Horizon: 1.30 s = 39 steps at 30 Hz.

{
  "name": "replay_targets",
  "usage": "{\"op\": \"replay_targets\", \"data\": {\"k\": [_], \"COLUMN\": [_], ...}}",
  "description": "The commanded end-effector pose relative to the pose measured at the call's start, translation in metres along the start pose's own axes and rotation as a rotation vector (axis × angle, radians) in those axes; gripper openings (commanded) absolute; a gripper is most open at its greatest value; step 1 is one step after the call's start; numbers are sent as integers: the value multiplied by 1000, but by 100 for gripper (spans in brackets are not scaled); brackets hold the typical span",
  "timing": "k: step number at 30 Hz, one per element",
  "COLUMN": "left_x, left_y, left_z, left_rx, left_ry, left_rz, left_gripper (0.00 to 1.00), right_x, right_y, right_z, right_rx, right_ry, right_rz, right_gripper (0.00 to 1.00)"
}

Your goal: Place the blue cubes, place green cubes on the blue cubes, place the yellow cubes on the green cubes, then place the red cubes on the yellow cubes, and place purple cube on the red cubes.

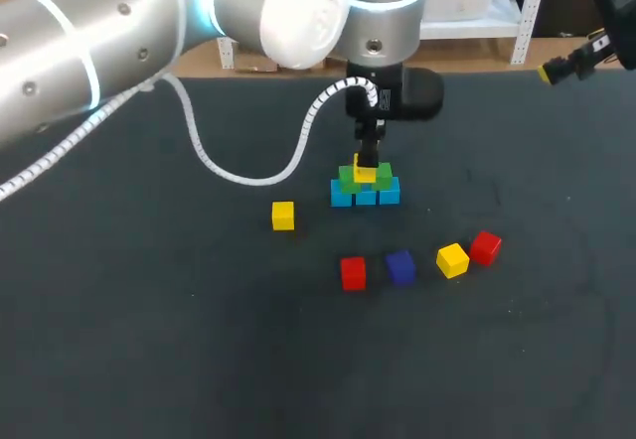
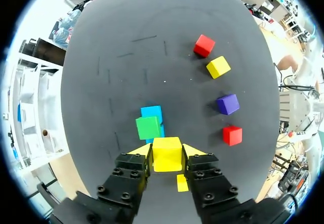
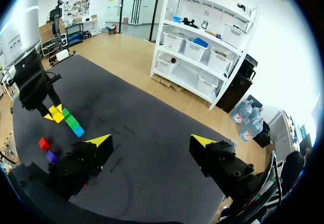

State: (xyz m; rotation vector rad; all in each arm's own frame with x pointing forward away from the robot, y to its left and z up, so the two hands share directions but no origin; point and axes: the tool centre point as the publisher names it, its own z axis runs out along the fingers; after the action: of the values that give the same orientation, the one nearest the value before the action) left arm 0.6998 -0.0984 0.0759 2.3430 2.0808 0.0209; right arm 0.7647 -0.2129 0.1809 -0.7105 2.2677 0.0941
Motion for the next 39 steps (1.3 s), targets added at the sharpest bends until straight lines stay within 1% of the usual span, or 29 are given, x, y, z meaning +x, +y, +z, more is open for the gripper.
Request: {"op": "replay_targets", "data": {"k": [1,6,14,22,31,39], "left_x": [-5,-7,-5,-3,0,2], "left_y": [15,21,28,32,34,33], "left_z": [0,-2,9,10,12,11], "left_rx": [25,25,50,57,66,71], "left_ry": [16,10,14,2,9,9], "left_rz": [4,2,-37,-78,-111,-119], "left_gripper": [0,0,0,0,0,0], "right_x": [2,2,2,2,2,2], "right_y": [3,3,3,3,3,3], "right_z": [0,0,0,0,0,0], "right_rx": [13,13,13,13,13,13], "right_ry": [-7,-7,-7,-7,-7,-7], "right_rz": [1,1,1,1,1,1], "right_gripper": [100,100,100,100,100,100]}}
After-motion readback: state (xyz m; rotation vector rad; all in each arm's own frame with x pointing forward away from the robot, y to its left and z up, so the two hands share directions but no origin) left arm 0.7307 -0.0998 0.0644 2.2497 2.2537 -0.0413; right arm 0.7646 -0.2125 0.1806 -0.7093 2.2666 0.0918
